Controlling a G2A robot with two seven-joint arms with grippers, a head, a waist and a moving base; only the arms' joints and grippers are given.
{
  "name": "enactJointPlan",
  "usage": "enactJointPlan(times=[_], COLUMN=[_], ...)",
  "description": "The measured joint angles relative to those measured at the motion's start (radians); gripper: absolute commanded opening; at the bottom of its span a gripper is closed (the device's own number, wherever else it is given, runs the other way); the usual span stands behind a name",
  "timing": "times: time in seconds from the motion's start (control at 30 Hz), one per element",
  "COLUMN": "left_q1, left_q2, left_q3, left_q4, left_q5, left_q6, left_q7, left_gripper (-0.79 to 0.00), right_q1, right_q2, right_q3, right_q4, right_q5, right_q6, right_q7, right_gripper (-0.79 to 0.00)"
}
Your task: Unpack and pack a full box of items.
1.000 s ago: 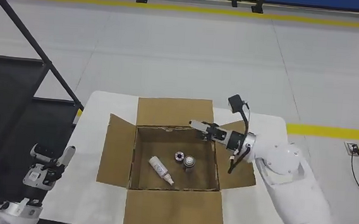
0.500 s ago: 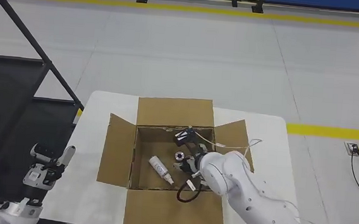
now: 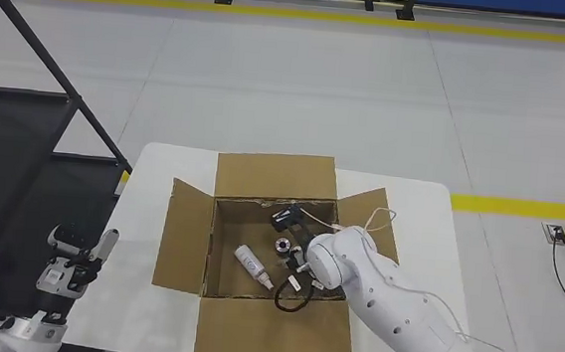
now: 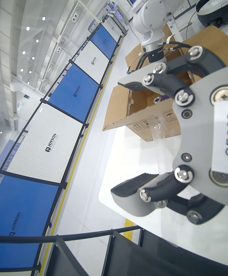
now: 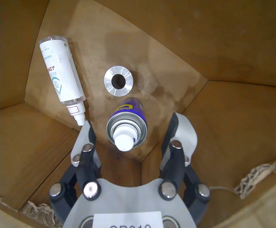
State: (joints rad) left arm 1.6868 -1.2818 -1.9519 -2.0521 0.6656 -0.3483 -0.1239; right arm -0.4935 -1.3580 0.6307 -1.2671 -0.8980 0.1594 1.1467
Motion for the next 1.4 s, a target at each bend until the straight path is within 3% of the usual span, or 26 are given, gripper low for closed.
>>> enactJointPlan(times=[0.17, 0.3, 0.4, 0.63, 0.73, 0.87, 0.97, 1.07, 1.27, 1.4], left_q1=[0.000, 0.000, 0.000, 0.000, 0.000, 0.000, 0.000, 0.000, 0.000, 0.000], left_q2=[0.000, 0.000, 0.000, 0.000, 0.000, 0.000, 0.000, 0.000, 0.000, 0.000], left_q3=[0.000, 0.000, 0.000, 0.000, 0.000, 0.000, 0.000, 0.000, 0.000, 0.000], left_q4=[0.000, 0.000, 0.000, 0.000, 0.000, 0.000, 0.000, 0.000, 0.000, 0.000], left_q5=[0.000, 0.000, 0.000, 0.000, 0.000, 0.000, 0.000, 0.000, 0.000, 0.000], left_q6=[0.000, 0.000, 0.000, 0.000, 0.000, 0.000, 0.000, 0.000, 0.000, 0.000], left_q7=[0.000, 0.000, 0.000, 0.000, 0.000, 0.000, 0.000, 0.000, 0.000, 0.000], left_gripper=[0.000, 0.000, 0.000, 0.000, 0.000, 0.000, 0.000, 0.000, 0.000, 0.000], right_q1=[0.006, -0.023, -0.084, -0.363, -0.470, -0.583, -0.642, -0.644, -0.545, -0.477], right_q2=[-0.011, 0.004, 0.032, 0.111, 0.124, 0.128, 0.130, 0.131, 0.132, 0.130], right_q3=[0.011, 0.058, 0.132, 0.421, 0.534, 0.670, 0.760, 0.803, 0.808, 0.801], right_q4=[0.022, -0.049, -0.187, -0.671, -0.820, -0.917, -0.894, -0.818, -0.534, -0.367], right_q5=[0.026, 0.003, -0.049, -0.218, -0.260, -0.264, -0.315, -0.353, -0.409, -0.373], right_q6=[-0.029, -0.024, 0.011, 0.132, 0.213, 0.328, 0.429, 0.478, 0.441, 0.359], right_q7=[-0.012, -0.032, -0.061, -0.104, -0.159, -0.263, -0.306, -0.255, -0.105, -0.051], right_gripper=[-0.785, -0.785, -0.785, -0.785, -0.785, -0.785, -0.785, -0.785, -0.785, -0.785])
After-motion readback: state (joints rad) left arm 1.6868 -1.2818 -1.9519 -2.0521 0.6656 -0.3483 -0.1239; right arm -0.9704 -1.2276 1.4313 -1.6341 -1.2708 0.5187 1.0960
